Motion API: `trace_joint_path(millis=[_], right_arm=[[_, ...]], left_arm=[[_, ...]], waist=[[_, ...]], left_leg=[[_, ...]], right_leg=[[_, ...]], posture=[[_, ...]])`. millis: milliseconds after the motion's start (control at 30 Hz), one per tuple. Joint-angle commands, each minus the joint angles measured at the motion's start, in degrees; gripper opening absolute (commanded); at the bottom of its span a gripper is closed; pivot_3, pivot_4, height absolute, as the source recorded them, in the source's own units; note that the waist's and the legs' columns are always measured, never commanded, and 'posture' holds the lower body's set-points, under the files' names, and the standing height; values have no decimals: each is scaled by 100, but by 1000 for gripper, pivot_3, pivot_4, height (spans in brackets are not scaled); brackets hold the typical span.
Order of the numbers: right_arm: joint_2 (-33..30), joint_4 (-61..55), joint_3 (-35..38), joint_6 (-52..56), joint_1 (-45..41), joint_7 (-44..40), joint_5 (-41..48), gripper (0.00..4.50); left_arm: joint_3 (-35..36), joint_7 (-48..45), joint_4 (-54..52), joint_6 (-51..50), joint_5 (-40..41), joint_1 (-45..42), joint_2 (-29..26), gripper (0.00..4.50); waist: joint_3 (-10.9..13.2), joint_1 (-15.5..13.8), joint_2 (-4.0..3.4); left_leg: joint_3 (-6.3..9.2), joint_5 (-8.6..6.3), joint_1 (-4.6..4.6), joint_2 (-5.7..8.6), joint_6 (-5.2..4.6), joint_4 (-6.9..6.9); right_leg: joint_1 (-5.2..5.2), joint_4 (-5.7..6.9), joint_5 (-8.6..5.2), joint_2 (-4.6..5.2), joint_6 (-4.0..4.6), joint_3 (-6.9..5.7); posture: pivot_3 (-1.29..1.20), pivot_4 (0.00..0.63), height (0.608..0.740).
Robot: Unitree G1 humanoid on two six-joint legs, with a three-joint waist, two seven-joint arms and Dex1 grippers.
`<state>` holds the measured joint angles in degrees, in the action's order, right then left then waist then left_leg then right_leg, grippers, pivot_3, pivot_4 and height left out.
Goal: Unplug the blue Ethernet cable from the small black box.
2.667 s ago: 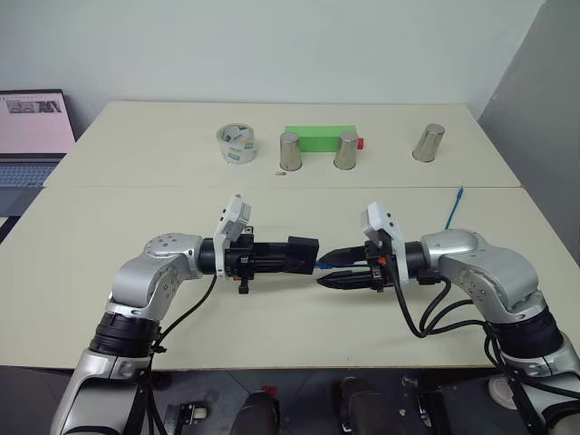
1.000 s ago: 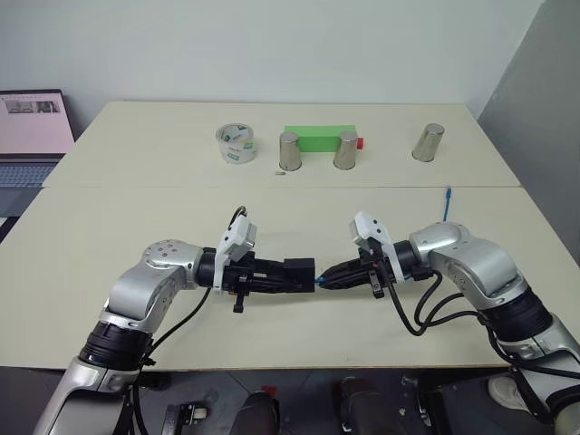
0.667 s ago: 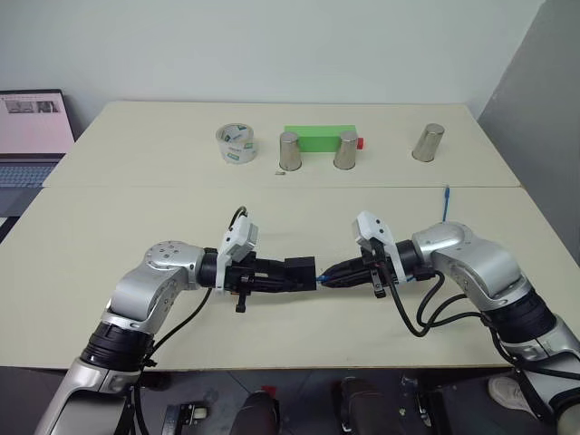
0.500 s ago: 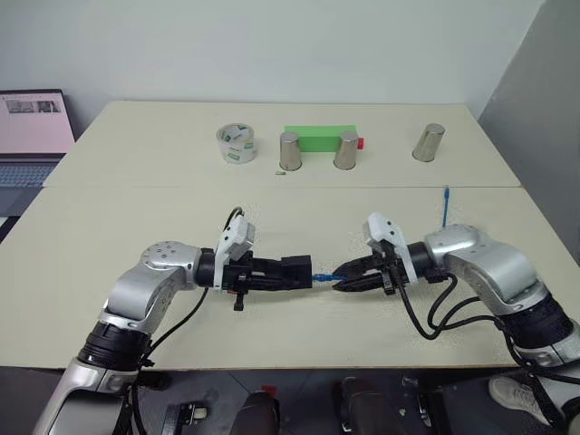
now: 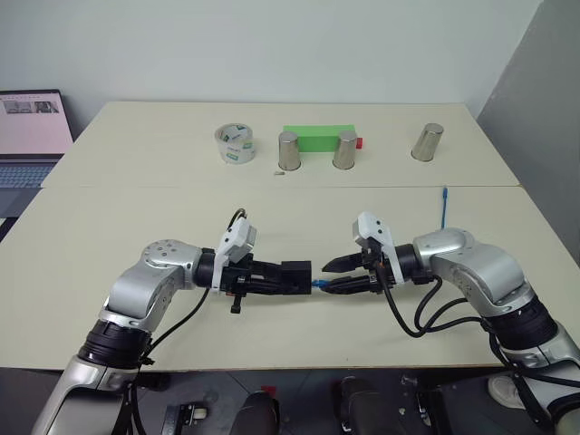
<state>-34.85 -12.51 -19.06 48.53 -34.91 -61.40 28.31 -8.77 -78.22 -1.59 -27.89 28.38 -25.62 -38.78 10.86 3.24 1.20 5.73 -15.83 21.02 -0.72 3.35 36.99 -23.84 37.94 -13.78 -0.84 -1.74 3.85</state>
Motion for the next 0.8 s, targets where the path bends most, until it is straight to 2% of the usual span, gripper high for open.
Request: trace_joint_path(millis=[33, 400, 500, 733, 800], right_arm=[[67, -273, 136, 216, -72, 33, 194, 2160], [240, -115, 81, 239, -161, 153, 54, 2160], [208, -54, 39, 177, -182, 92, -15, 1640], [214, -25, 5, 135, -215, 74, -57, 16], [219, -35, -20, 121, -213, 72, -84, 9]], left_arm=[[15, -29, 3, 130, -40, -87, 52, 793], [25, -58, 70, 249, -139, -35, 117, 792], [23, -64, 86, 288, -161, -18, 114, 792], [50, -19, 94, 295, -131, -18, 151, 792], [48, -12, 101, 300, -131, -21, 167, 792]], waist=[[0, -1, 0], [0, 1, 0], [0, 0, 0], [0, 1, 0], [0, 1, 0]], left_leg=[[0, 0, 0, 0, 0, 0], [0, 0, 1, 0, 0, 0], [0, 0, 1, 0, 0, 0], [0, 0, 1, 0, 0, 0], [0, 0, 1, 0, 0, 0]], right_leg=[[0, 0, 0, 0, 0, 0], [-2, 1, 0, 0, 0, 0], [-3, 1, 0, 0, 0, 0], [-3, 2, 0, 0, 0, 0], [-3, 2, 0, 0, 0, 0]], posture=[[0, 150, 740], [0, 150, 740], [0, 150, 740], [0, 150, 740], [0, 150, 740]])
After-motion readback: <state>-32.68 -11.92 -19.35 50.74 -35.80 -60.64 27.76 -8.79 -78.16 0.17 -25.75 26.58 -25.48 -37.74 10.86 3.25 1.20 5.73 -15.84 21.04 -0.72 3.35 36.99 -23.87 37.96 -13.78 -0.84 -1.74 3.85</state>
